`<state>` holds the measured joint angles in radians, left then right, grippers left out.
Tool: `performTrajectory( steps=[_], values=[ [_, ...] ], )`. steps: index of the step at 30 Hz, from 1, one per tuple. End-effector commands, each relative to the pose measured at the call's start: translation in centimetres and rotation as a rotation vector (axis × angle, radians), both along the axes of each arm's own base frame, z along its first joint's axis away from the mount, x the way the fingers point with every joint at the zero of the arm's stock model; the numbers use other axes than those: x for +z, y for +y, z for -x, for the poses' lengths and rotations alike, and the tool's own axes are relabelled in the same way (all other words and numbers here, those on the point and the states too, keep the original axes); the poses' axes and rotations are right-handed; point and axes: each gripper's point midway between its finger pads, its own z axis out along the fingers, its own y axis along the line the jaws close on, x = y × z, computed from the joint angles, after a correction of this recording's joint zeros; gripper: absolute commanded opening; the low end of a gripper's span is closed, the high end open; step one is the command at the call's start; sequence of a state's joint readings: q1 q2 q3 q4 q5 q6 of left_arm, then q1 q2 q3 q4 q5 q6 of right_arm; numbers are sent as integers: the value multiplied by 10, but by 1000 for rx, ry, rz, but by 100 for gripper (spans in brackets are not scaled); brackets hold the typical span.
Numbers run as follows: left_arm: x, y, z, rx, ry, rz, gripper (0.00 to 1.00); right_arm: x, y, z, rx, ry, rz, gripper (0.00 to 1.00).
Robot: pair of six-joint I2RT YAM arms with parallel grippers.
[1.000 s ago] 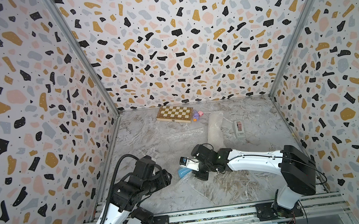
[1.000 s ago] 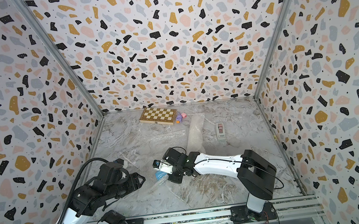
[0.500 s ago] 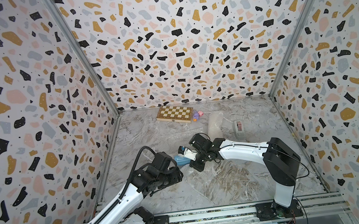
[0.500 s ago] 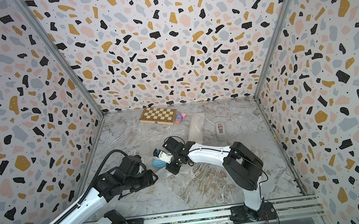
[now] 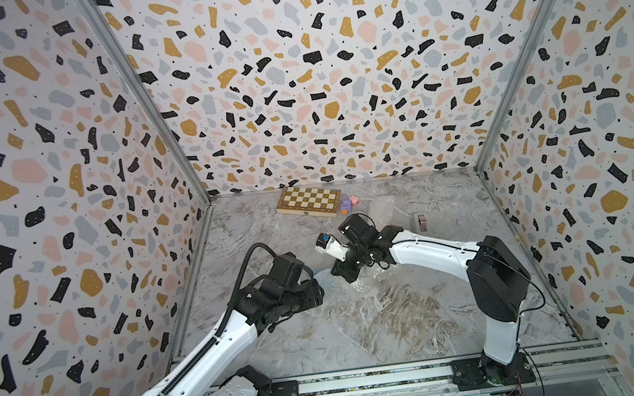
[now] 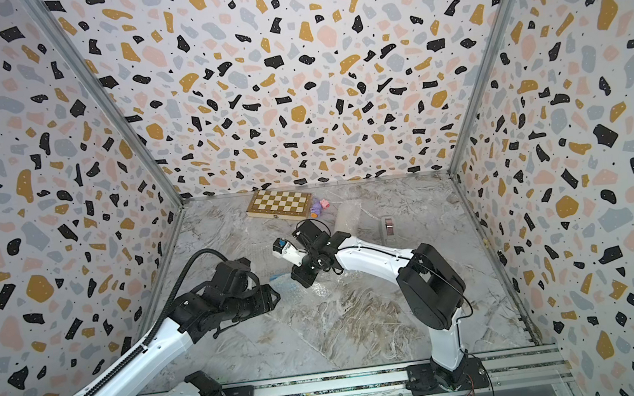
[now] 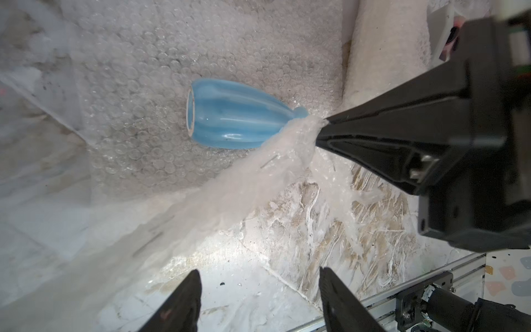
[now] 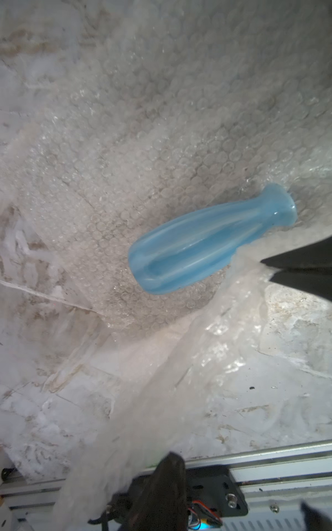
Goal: Wrap vases in bubble wrap
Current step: Wrap the vase in bubble wrap.
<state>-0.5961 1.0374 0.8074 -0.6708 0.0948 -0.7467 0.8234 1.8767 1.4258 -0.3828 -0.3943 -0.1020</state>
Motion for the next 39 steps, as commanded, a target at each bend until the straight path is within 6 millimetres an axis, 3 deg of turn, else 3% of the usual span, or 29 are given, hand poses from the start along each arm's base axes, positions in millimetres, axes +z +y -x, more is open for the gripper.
performTrajectory(
  steps=[1, 9, 16, 23, 27, 31, 35, 37, 39],
  values=[
    [9, -8, -23, -27, -57, -19, 64, 5, -1, -11, -15, 41, -2, 0],
    [-2, -8, -66, 10, -87, -57, 62, -6, -5, -33, -33, 81, -5, 0],
    [-3, -4, -98, 49, -102, -71, 65, -17, -1, -40, -23, 105, 9, 0],
    [-34, -1, -118, 71, -35, -110, 64, -26, -3, -49, -38, 104, 34, 3],
    [-57, -2, -120, 69, 20, -115, 62, -10, -9, -58, -67, 96, 1, 18],
    [-66, -4, -122, 72, 36, -106, 62, 11, -23, -66, -114, 55, -7, 33],
    [-73, -6, -123, 43, 70, -120, 62, 53, -47, -74, -184, -49, -63, 39],
    [-77, -9, -122, 28, 94, -117, 62, 78, -49, -68, -172, -109, -115, 47],
    [-79, -9, -121, 26, 103, -109, 62, 85, -47, -60, -147, -165, -120, 48]
  ],
)
